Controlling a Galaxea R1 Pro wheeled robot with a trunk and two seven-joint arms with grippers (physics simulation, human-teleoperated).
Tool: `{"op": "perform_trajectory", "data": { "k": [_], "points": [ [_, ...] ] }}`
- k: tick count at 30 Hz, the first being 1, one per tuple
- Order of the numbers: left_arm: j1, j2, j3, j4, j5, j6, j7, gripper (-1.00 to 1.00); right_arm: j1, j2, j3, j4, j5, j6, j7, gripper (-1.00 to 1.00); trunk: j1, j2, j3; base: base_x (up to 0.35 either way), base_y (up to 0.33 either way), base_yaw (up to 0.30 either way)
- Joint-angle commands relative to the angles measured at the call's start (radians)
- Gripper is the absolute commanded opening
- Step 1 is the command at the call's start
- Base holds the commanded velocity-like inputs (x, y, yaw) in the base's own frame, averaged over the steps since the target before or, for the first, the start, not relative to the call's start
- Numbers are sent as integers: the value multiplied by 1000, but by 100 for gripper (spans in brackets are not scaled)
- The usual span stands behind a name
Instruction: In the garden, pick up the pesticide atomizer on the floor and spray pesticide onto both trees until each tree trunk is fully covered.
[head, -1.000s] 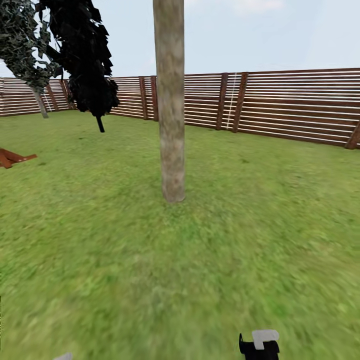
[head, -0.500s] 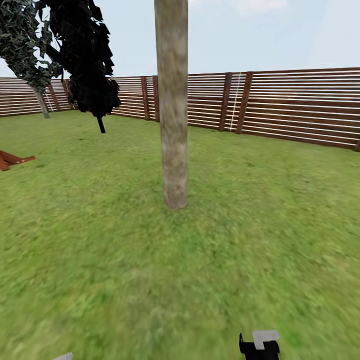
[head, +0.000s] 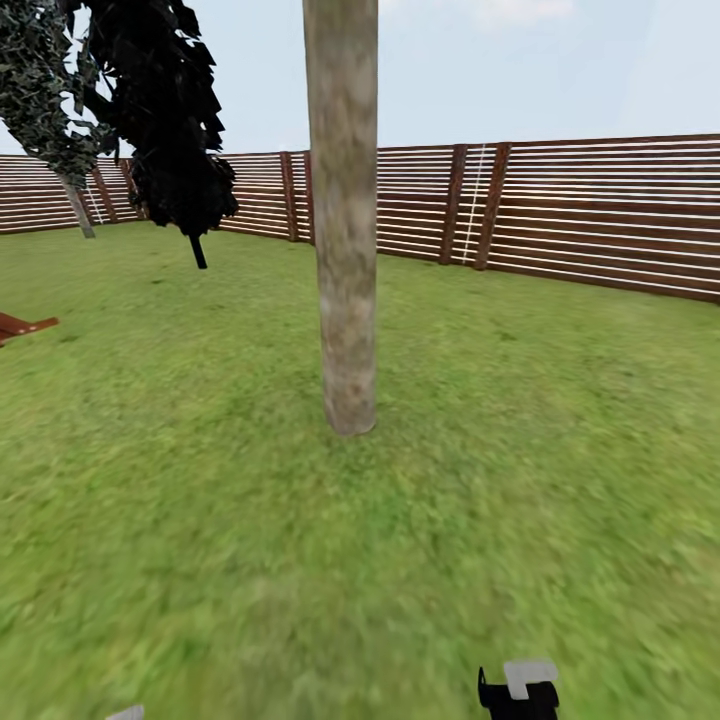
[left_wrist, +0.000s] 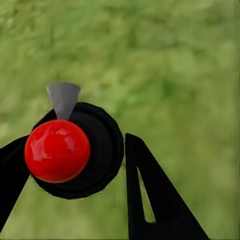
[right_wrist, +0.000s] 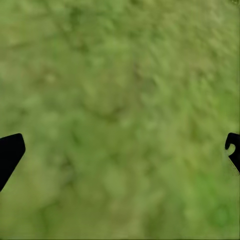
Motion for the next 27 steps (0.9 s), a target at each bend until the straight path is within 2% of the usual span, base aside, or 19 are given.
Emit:
{"op": "perform_trajectory", "data": {
  "k": [1,8,18,22,23,24,25,26,27],
  "points": [
    [0,0,0,0,0,0,0,-100,0,0,0,0,0,0,0,100,0,0,0,340,0,0],
    [0,-7,-10,-3,-9,0,-6,-100,0,0,0,-2,0,0,0,100,0,0,0,340,0,-1],
    [-3,-4,-10,-6,-11,1,-11,-100,0,0,1,-8,0,0,1,100,0,0,8,340,0,-224],
    [-8,-4,-11,-8,-21,2,-16,-100,0,0,3,-8,2,0,3,100,0,0,8,340,0,-43],
    [-12,-2,-12,-8,-45,2,-26,-100,0,0,4,-9,3,0,3,100,0,0,8,340,0,-6],
    [-14,2,-12,-8,-85,3,-48,-100,0,0,5,-9,5,0,4,100,0,0,8,340,0,-3],
    [-15,8,-11,-9,-137,6,-87,-100,0,-1,14,-10,16,0,12,100,0,0,8,340,0,-2],
    [-17,15,-10,-14,-173,8,-118,-100,0,-1,27,-11,29,0,28,100,0,0,8,340,0,-1],
    [-30,26,-10,-35,-220,10,-167,-100,0,-4,46,-23,50,0,65,100,0,0,8,340,0,-1]
  ]
}}
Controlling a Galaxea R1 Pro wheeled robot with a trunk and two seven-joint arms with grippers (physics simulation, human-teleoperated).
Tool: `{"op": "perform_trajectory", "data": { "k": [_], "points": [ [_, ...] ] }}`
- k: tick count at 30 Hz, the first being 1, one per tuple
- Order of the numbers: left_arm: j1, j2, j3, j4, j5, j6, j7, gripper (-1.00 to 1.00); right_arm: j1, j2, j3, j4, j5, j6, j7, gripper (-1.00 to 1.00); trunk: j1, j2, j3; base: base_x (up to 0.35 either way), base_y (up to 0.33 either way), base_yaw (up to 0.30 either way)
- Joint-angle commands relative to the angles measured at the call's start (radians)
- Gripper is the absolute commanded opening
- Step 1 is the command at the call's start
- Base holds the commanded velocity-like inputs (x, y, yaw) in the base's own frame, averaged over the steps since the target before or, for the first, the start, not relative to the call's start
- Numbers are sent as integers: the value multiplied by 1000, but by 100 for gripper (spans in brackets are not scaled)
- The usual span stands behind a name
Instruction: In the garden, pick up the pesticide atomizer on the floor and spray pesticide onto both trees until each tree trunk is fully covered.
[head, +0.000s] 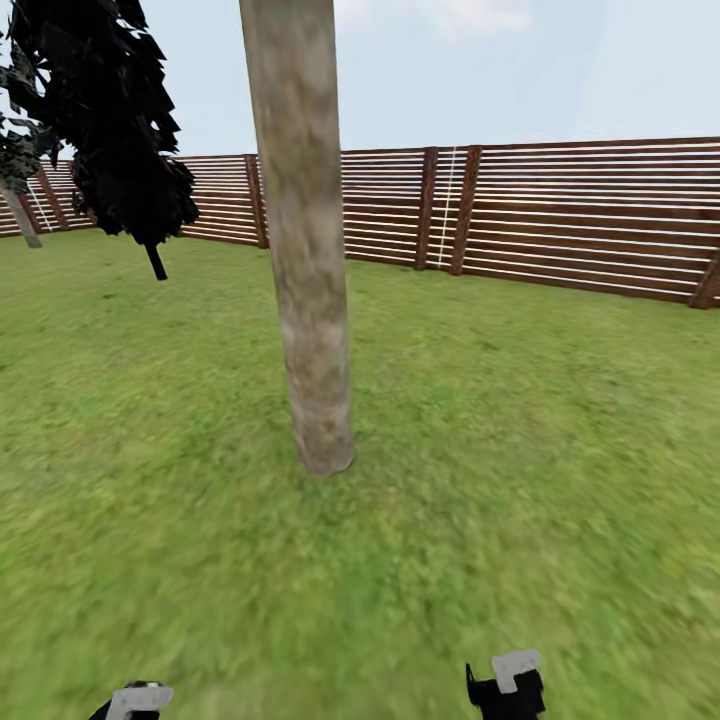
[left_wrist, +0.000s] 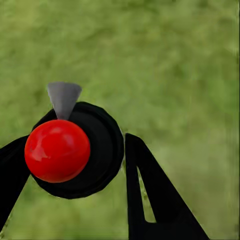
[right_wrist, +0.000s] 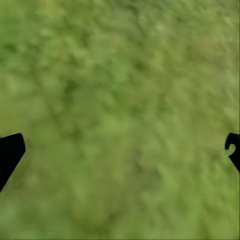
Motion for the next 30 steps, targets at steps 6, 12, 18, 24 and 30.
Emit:
{"op": "perform_trajectory", "data": {
  "k": [6,12,18,24,30],
  "points": [
    [-117,33,5,-197,-487,187,-450,-100,-52,-23,22,-274,380,142,550,100,0,0,0,91,0,0],
    [-264,22,5,-333,-657,335,-947,-100,-146,-21,22,-421,454,167,939,100,0,0,0,0,0,0],
    [-265,17,3,-361,-668,347,-1009,-100,-152,-12,25,-421,454,167,956,100,0,0,0,0,0,0],
    [-262,-50,4,-361,-760,350,-1007,-100,-152,22,28,-420,470,167,957,-100,0,0,0,0,0,0],
    [-265,-134,4,-363,-828,349,-1006,-100,-153,78,30,-422,515,167,958,-100,0,0,0,0,0,0]
  ]
}}
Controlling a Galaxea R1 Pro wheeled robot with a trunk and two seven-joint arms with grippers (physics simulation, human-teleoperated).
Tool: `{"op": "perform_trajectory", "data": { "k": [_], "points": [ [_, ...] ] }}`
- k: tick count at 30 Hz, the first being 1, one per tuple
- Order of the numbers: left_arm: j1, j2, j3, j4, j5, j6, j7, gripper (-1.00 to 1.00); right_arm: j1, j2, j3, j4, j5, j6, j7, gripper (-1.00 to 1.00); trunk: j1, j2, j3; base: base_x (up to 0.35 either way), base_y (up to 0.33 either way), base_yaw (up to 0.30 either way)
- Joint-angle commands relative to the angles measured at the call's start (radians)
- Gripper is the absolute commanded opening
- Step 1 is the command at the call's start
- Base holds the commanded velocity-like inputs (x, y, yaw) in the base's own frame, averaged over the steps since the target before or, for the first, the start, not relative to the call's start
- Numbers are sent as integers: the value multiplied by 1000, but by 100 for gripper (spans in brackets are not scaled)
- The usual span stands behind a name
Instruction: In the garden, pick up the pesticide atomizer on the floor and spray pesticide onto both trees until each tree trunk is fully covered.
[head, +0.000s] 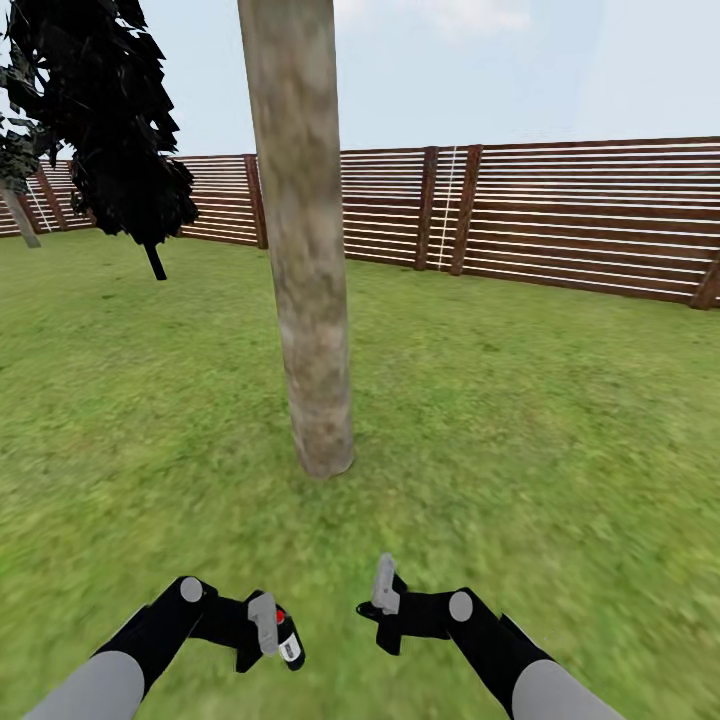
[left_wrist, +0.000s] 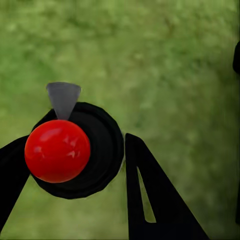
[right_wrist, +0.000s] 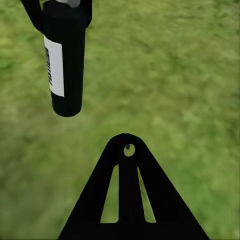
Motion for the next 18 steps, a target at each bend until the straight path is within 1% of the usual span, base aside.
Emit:
{"op": "perform_trajectory", "data": {
  "k": [1,2,4,5,7,10,11,14,18],
  "points": [
    [-1,-11,0,0,-19,1,1,-100,0,7,0,0,1,0,0,-100,0,0,0,0,0,0],
    [-1,-23,0,0,-36,1,3,-100,-1,12,0,0,1,0,0,-100,0,0,0,0,0,0],
    [-7,-67,0,-1,-78,9,6,-100,-1,20,0,-1,1,0,0,-100,0,0,0,0,0,0],
    [-8,-71,0,-1,-79,10,7,-100,-1,21,0,-1,1,0,0,-100,0,0,0,0,0,0],
    [-10,-86,0,-2,-81,11,18,-100,-1,23,0,-1,1,0,0,-100,0,0,0,0,0,0],
    [-11,-100,0,-2,-84,10,33,-100,-1,37,0,-7,1,0,0,-100,0,0,0,0,0,0],
    [-12,-107,0,-16,-91,10,35,-100,-1,39,0,-7,1,0,0,-100,0,0,0,0,0,0],
    [-13,-111,1,-49,-95,10,36,-100,-1,41,0,-7,1,0,0,-100,0,0,0,0,0,0],
    [-13,-122,2,-56,-95,10,36,-100,-1,42,0,-7,1,0,0,-100,0,0,0,0,0,0]
  ]
}}
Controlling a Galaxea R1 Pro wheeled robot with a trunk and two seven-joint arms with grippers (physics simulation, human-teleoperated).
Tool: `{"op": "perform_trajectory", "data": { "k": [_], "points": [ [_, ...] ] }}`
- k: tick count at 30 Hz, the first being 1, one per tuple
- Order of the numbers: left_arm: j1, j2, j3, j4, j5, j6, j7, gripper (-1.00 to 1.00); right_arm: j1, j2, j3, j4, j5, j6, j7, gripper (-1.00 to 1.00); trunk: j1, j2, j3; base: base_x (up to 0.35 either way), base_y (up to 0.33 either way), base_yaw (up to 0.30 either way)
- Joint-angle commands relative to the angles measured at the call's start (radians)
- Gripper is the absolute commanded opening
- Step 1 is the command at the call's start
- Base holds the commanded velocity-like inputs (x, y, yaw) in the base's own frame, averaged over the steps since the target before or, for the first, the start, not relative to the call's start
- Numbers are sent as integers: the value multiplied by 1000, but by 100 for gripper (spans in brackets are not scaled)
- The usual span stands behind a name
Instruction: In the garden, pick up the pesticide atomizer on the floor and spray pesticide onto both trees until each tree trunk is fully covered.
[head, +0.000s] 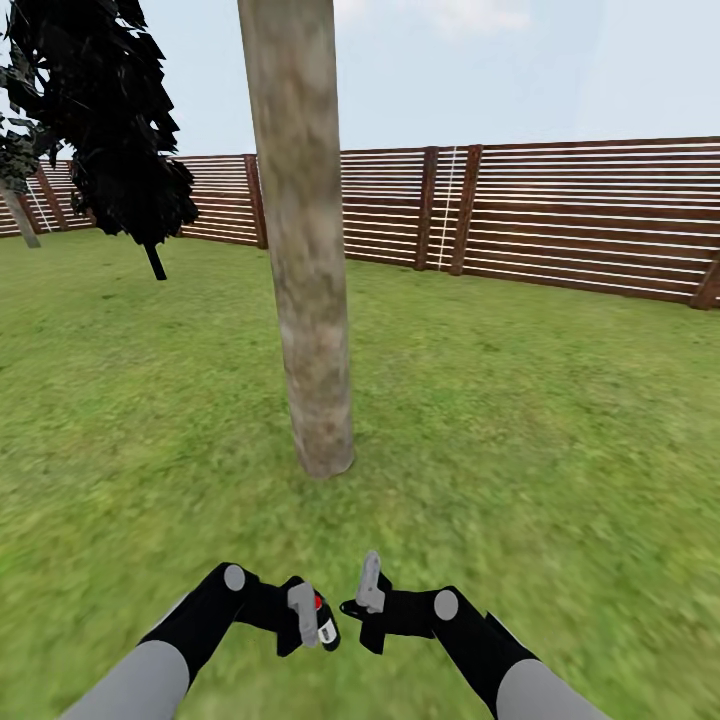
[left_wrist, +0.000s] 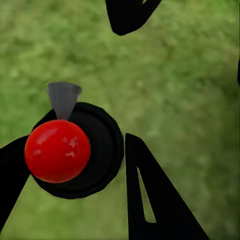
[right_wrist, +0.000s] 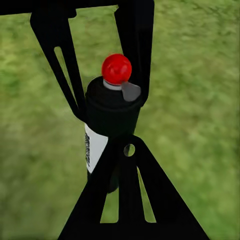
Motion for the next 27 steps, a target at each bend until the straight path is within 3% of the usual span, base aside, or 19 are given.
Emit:
{"op": "perform_trajectory", "data": {
  "k": [1,6,15,23,27],
  "points": [
    [0,-1,0,0,1,0,0,-100,0,0,0,0,0,0,0,-100,0,0,0,0,0,0],
    [5,-27,-1,0,1,-3,3,-100,0,0,0,0,0,0,0,-100,0,0,0,0,0,0],
    [8,-49,0,0,2,-5,6,-100,0,0,-1,0,0,0,0,-100,0,0,0,0,0,0],
    [8,-55,0,0,2,-4,6,-100,0,0,-2,0,0,0,0,-100,0,0,0,0,0,0],
    [6,-45,0,0,-1,-3,9,-100,0,0,-2,0,0,0,0,-100,0,0,0,0,0,0]
  ]
}}
